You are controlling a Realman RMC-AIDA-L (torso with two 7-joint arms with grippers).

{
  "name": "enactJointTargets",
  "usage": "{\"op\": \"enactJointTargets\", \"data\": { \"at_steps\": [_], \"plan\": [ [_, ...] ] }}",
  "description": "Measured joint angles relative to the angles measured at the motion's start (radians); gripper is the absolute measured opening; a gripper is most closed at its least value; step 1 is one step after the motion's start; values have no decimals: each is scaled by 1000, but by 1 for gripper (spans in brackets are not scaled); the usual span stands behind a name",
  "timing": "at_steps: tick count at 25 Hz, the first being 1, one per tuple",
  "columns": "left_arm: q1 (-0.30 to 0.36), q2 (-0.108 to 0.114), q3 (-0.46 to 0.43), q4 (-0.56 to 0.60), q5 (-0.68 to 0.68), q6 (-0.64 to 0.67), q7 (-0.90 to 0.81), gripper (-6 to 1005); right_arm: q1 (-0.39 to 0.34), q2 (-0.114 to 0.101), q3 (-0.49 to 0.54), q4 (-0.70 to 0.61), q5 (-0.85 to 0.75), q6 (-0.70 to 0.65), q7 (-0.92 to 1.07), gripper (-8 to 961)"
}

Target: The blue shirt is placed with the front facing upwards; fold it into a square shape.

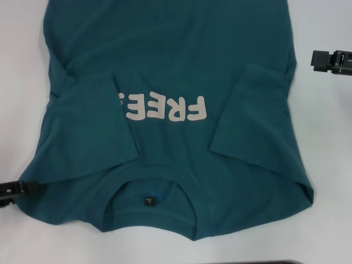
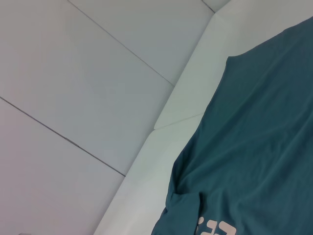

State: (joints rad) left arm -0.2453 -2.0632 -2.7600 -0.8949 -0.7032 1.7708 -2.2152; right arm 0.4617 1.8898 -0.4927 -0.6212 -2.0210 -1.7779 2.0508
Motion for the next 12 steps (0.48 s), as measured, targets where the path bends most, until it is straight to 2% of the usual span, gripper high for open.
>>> {"op": "enactJointTargets", "data": {
  "at_steps": [5, 7, 12],
  "plan": [
    [-3, -31, -27, -84, 7, 9, -57, 649, 0, 0, 11, 0, 1, -6, 0, 864],
    [-6, -34, -24, -100, 7, 27, -70, 641, -1, 0, 18, 0, 1, -6, -1, 864],
    [-14, -34, 7, -101, 13, 37, -84, 527, -2, -1, 26, 0, 1, -8, -2, 864]
  ]
}}
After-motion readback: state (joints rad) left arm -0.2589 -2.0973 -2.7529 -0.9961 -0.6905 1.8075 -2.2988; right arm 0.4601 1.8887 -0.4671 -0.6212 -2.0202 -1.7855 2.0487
